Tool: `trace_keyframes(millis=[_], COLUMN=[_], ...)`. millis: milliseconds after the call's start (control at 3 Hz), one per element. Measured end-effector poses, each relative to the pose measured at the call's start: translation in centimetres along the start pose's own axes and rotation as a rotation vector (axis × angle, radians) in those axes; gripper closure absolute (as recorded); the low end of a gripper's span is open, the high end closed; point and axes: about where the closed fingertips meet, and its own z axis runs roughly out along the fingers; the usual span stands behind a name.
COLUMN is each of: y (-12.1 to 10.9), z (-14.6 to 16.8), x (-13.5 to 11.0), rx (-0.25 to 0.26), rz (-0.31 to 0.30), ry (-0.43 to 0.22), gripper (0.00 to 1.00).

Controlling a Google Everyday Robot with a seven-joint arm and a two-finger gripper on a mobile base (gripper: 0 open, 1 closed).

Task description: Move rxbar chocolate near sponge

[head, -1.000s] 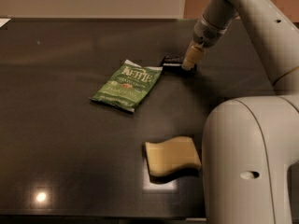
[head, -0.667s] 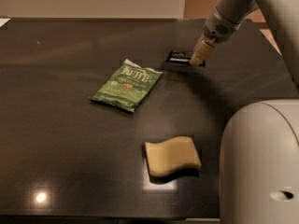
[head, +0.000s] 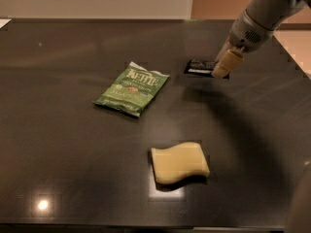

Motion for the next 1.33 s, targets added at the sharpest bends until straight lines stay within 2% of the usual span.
trace_keyframes(millis=[333,1000,1333], y=[4.3,13.0,15.7], z=[-0.3,1.6,2.2], x=[1.4,3.2,3.6], rx=[-0.010,-0.057,-0.060], rz=[-0.036,-0.147,-0.174], ry=[0.033,0.088,0.094], gripper=[1.00,1.00,0.82])
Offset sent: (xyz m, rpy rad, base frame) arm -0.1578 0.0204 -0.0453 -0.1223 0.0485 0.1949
